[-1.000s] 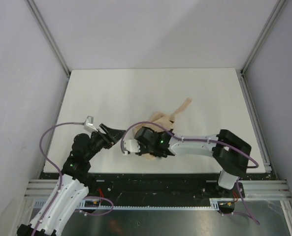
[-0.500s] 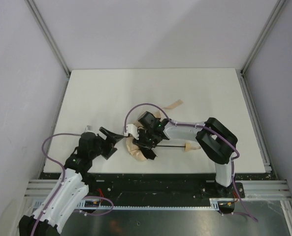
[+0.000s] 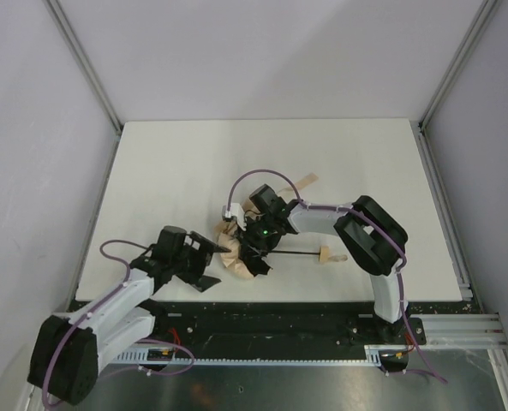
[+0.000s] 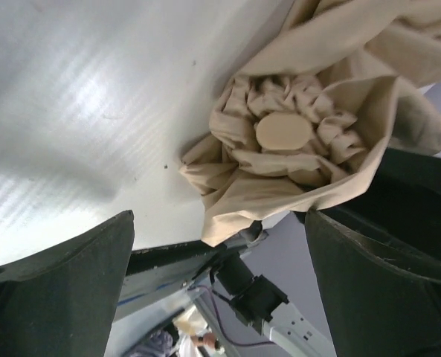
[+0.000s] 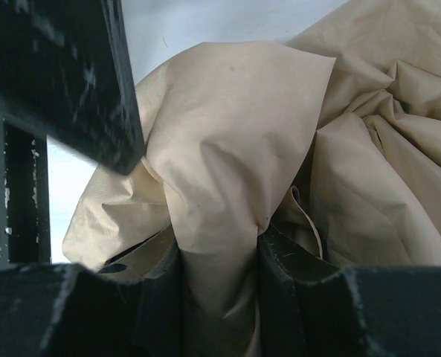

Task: Put away the umbrella

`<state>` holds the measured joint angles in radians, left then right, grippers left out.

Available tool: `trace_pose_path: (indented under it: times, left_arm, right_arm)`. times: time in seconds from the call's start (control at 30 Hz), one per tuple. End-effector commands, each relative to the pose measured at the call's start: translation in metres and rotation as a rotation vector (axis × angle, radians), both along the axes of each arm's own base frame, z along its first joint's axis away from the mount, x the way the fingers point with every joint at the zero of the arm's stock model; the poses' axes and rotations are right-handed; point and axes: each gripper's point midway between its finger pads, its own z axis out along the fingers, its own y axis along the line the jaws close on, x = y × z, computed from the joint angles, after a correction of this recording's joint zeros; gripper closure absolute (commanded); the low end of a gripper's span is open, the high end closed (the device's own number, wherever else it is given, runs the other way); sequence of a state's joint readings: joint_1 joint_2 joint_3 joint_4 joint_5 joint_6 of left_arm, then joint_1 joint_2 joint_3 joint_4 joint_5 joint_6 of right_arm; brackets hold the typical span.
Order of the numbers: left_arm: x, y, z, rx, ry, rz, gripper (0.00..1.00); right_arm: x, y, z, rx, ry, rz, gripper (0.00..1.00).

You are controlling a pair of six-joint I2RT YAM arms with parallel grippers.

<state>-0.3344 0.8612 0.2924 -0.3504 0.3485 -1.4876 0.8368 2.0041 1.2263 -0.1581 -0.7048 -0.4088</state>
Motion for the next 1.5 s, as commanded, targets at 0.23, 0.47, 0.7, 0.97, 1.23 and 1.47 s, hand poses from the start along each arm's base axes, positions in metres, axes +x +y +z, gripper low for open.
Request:
trace_pose_path:
  times: [0.23,0.47,0.7,0.97,1.23,1.47]
  left_arm:
    - [0.032,-0.029,0.015,-0.081,-0.075,0.183,0.0]
    - [0.042,-0.016,-0.02,-0.089,-0.059,0.338,0.01]
    - [0.033,-0.003,-0.039,-0.027,-0.081,0.381,0.01]
    - [0.055,0.029,-0.042,0.148,-0.199,0.474,0.17]
    - [0.067,0.042,-0.046,0.295,-0.288,0.432,0.46]
    - [0.07,0.031,-0.053,0.298,-0.227,0.376,0.15]
  right_arm:
    - [-0.031,-0.031,-0.058,-0.171,0.159,-0.024,1.0]
    - [-0.035,-0.026,-0.053,-0.152,0.157,-0.008,1.0]
    - [-0.035,-0.024,-0.046,-0.146,0.134,-0.003,1.0]
    - [-0.059,-0.015,-0.037,-0.133,0.113,0.092,1.0]
    - [-0.082,-0.012,-0.035,-0.089,0.153,0.203,1.0]
    - [-0.094,-0.008,-0.029,-0.086,0.129,0.243,1.0]
